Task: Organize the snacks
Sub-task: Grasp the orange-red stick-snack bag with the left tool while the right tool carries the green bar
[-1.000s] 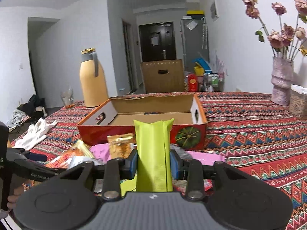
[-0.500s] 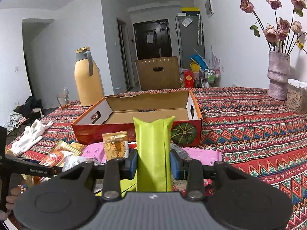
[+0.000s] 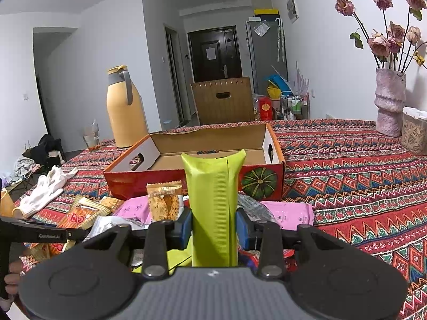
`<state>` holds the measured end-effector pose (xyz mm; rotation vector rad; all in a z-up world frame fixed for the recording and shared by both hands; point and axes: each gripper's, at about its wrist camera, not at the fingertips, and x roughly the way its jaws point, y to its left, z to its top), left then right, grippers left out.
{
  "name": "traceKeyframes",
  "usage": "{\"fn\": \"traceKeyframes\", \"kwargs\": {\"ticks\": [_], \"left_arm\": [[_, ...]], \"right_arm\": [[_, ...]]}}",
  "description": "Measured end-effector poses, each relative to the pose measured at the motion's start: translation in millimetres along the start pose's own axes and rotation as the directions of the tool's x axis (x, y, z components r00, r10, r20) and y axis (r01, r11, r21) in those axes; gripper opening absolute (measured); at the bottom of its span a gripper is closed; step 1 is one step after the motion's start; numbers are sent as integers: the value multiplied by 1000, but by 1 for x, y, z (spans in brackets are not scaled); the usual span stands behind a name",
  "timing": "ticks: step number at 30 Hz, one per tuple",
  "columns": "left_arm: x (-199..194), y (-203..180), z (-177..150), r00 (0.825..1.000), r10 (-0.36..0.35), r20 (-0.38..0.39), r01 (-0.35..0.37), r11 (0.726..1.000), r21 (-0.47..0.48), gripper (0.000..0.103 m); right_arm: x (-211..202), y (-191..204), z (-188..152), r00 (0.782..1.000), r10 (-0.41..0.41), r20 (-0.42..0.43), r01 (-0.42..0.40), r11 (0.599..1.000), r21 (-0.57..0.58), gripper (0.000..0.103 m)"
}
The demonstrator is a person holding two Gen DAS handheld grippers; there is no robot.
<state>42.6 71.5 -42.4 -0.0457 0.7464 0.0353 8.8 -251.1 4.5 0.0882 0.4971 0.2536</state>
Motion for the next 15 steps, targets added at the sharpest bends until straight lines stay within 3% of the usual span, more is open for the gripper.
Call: {"fn": "traceKeyframes", "kwargs": {"ticks": [15], "left_arm": [[-36, -20, 38, 989, -29, 145, 28, 1000, 10, 43]], "right_arm": [[-9, 7, 28, 995, 33, 94, -31, 999, -23, 33]]}}
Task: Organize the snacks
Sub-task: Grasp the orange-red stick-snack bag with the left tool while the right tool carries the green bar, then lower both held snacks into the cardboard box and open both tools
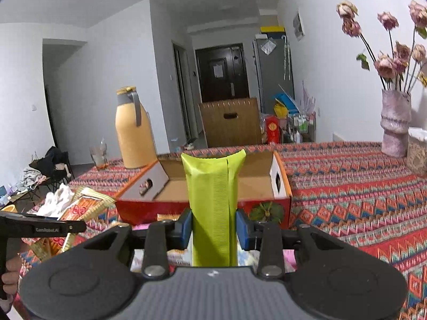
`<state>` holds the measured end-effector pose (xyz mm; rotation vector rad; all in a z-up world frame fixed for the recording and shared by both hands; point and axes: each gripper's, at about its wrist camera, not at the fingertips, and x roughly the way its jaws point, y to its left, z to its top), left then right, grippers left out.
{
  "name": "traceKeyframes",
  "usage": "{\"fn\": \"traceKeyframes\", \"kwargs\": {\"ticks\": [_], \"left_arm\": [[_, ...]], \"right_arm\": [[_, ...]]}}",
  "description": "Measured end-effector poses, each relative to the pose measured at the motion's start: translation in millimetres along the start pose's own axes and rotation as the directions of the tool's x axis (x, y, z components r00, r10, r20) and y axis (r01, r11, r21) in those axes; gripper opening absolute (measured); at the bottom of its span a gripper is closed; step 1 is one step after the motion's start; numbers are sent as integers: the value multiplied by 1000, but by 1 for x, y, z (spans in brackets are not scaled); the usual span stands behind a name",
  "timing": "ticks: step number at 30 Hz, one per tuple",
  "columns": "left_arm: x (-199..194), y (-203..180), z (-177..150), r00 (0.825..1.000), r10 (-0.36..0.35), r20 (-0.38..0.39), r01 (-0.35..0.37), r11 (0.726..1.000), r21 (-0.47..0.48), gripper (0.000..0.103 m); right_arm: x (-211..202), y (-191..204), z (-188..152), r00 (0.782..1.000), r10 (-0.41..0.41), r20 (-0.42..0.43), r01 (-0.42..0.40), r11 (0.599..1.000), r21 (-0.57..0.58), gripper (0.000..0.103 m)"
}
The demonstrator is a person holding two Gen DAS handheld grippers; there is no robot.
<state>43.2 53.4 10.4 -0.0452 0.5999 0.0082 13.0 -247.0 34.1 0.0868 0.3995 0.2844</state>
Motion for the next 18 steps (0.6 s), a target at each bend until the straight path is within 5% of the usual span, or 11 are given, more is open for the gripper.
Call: {"fn": "traceKeyframes", "kwargs": {"ticks": [10, 18], "left_arm": [[6, -24, 46, 996, -32, 81, 32, 999, -6, 43], [33, -42, 85, 996, -40, 86, 41, 999, -20, 43]], "right_arm": [[28, -5, 49, 997, 10, 73, -9, 1000, -9, 33], [85, -18, 87, 999, -4, 45, 4, 1000, 13, 33]]}}
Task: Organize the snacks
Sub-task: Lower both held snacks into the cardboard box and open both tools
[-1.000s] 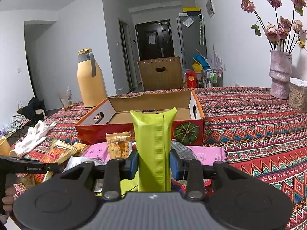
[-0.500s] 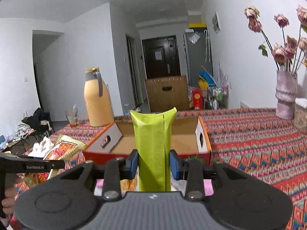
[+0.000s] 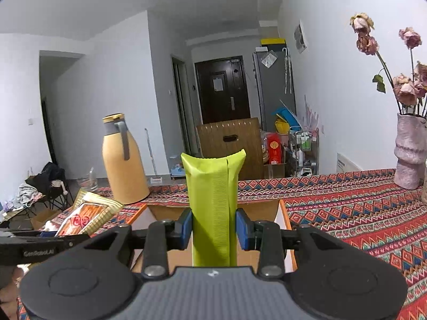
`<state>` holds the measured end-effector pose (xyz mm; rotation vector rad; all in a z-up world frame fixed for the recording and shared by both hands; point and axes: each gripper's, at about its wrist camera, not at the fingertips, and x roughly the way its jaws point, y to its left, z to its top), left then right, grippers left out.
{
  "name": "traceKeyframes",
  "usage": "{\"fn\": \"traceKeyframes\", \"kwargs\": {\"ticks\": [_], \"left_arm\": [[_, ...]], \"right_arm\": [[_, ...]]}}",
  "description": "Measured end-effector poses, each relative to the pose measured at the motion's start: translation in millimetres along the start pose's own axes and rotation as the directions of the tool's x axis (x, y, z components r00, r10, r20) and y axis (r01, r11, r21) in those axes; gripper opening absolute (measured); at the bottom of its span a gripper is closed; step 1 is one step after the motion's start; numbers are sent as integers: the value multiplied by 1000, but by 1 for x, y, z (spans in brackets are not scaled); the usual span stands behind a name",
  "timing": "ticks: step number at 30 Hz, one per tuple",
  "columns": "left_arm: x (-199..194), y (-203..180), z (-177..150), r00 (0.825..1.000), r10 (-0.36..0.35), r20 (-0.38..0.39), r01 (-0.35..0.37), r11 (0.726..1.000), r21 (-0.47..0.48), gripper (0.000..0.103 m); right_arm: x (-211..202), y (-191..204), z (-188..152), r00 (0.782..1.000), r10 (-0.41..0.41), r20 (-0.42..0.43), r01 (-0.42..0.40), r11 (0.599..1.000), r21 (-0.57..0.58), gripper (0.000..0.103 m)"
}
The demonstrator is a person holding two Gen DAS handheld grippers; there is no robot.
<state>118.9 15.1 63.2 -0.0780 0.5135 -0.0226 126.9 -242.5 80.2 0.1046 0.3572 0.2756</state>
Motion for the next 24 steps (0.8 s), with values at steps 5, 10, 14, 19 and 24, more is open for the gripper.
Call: {"fn": "traceKeyframes", "kwargs": {"ticks": [5, 10, 14, 19, 24], "left_arm": [[23, -10, 17, 1000, 14, 0, -14, 1000, 1, 43], [50, -15, 30, 999, 28, -25, -29, 999, -21, 43], [78, -18, 35, 997, 51, -65, -52, 998, -25, 43], [114, -24, 31, 988, 83, -128, -85, 996, -11, 43], [136, -24, 21, 980, 89, -178, -92, 996, -6, 44]], "right_arm": [[42, -10, 16, 999, -23, -41, 24, 1000, 16, 33], [86, -19, 20, 992, -47, -116, 51, 998, 33, 33], [118, -22, 13, 980, -70, -188, 76, 997, 29, 33], [150, -26, -1, 959, -100, -266, 110, 994, 21, 33], [169, -30, -15, 940, -114, -322, 131, 991, 32, 33]]}}
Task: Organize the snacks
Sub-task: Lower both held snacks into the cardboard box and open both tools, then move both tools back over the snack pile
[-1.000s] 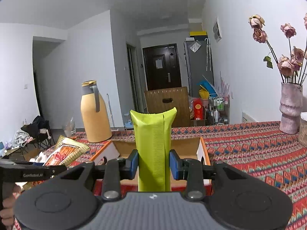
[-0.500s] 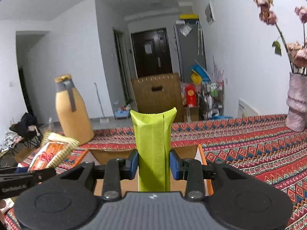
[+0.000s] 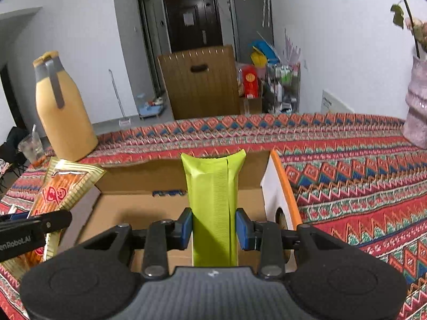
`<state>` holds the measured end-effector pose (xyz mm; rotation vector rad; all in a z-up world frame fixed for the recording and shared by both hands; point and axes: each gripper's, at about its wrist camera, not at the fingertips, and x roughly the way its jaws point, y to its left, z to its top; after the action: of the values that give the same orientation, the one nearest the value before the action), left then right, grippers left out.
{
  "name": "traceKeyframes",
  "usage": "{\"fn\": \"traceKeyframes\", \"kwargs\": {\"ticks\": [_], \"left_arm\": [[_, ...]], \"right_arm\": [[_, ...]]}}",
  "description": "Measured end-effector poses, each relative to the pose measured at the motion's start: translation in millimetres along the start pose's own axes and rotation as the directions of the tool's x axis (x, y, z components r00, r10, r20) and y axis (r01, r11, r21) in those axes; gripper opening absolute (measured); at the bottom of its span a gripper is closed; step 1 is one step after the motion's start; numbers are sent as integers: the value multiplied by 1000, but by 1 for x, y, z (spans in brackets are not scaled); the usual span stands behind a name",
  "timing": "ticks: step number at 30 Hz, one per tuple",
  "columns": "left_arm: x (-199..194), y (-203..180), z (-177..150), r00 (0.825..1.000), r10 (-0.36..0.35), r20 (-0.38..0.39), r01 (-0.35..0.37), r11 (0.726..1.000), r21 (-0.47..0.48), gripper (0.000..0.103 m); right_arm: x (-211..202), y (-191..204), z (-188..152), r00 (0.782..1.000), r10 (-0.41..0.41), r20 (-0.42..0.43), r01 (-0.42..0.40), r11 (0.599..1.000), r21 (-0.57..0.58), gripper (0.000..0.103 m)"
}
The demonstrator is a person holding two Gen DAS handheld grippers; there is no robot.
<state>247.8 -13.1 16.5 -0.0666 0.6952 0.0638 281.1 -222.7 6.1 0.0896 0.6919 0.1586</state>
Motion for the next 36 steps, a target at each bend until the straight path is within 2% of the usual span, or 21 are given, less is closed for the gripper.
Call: {"fn": "traceKeyframes", "kwargs": {"ticks": [4, 6, 7, 8, 9, 10, 12, 13, 16, 27, 36], "left_arm": [[6, 1, -4, 1000, -10, -18, 10, 1000, 6, 46], [4, 1, -5, 1000, -18, -14, 18, 1000, 2, 56], [2, 1, -5, 1000, -19, -8, 19, 1000, 0, 60], [-1, 2, -6, 1000, -16, 3, 16, 1000, 0, 71], [-3, 3, -5, 1000, -14, 15, 14, 1000, 0, 83], [-6, 4, -5, 999, -12, 30, 12, 1000, -1, 87], [-13, 6, -6, 998, -8, 55, 8, 1000, -1, 100], [-15, 5, -6, 998, -9, 62, 9, 1000, -2, 103], [-22, 6, -7, 996, 0, 86, 0, 1000, 6, 103], [-37, 12, -12, 995, -5, 97, 4, 1000, 10, 103], [-71, 18, -25, 990, -29, 141, 26, 999, 19, 103]], "right_arm": [[6, 0, -7, 1000, -5, -19, 5, 1000, 6, 34], [6, -1, -8, 1000, 0, -24, 0, 1000, 4, 34], [6, -2, -9, 1000, 0, -24, 0, 1000, 4, 41], [6, -3, -9, 1000, 1, -23, -1, 1000, 4, 50], [5, -4, -10, 1000, 0, -20, 0, 1000, 10, 70], [5, -5, -9, 1000, -1, -14, 1, 1000, 14, 85], [1, -7, -12, 1000, -8, 6, 8, 1000, 19, 91], [-1, -9, -12, 1000, -6, 8, 6, 1000, 23, 93], [-6, -13, -12, 1000, -4, 8, 3, 1000, 31, 103], [-32, -16, -18, 999, -7, 54, 6, 1000, 18, 103], [-76, -11, -36, 993, 18, 119, -16, 1000, -19, 103]]}}
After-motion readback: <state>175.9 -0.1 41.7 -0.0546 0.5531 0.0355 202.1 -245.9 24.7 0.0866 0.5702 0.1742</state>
